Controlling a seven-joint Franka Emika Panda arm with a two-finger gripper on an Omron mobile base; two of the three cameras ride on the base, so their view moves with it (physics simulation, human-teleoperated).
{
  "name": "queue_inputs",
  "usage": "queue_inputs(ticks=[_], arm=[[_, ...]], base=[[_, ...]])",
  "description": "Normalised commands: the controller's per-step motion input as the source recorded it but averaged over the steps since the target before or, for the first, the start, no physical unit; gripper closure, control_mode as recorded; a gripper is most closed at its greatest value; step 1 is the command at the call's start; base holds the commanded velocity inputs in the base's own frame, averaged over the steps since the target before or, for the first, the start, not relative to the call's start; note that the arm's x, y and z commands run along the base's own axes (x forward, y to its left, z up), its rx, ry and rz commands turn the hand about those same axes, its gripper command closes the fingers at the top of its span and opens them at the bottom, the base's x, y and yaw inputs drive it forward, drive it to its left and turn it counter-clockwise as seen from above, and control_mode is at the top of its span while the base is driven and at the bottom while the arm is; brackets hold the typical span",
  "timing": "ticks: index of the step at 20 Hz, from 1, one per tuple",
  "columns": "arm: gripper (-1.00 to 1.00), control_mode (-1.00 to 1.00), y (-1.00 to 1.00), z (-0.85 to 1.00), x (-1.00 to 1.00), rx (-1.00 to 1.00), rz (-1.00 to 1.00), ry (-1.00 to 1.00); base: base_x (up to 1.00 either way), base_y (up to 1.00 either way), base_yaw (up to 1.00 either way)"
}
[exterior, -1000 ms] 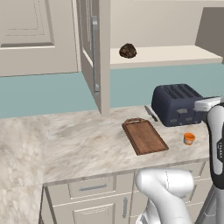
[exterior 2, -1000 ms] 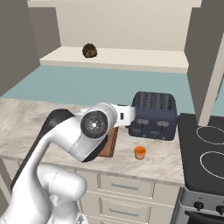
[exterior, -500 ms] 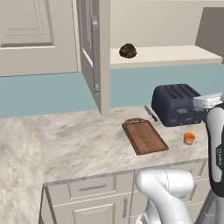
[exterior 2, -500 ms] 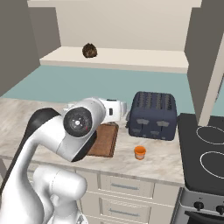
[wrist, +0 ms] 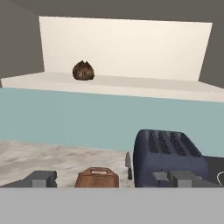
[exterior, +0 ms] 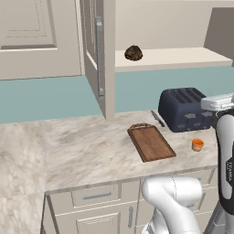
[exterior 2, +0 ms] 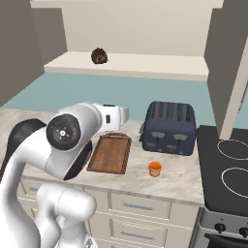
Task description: Pick the bread, place it on the cutting board, pick the jam, place it on the counter, and close the cabinet.
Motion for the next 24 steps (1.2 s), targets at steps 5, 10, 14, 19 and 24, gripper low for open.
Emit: queue_inputs(ticks=[5, 10, 14, 19, 24], arm=[[-1.0, -1.0, 0.22, 0.23, -0.28, 0.0, 0.0, -0.01], [-1.0, -1.0, 0.19, 0.27, -0.26, 0.0, 0.0, -0.01], [-1.0, -1.0, 0.11, 0.25, -0.24, 0.0, 0.0, 0.0], [-1.0, -1.0, 0.08, 0.24, -0.21, 0.01, 0.0, 0.0], [-1.0, -1.0, 0.06, 0.19, -0.14, 0.02, 0.0, 0.0]], base=[[0.0, 0.0, 0.0], [0.0, 0.0, 0.0], [0.0, 0.0, 0.0], [0.0, 0.0, 0.0], [0.0, 0.0, 0.0]])
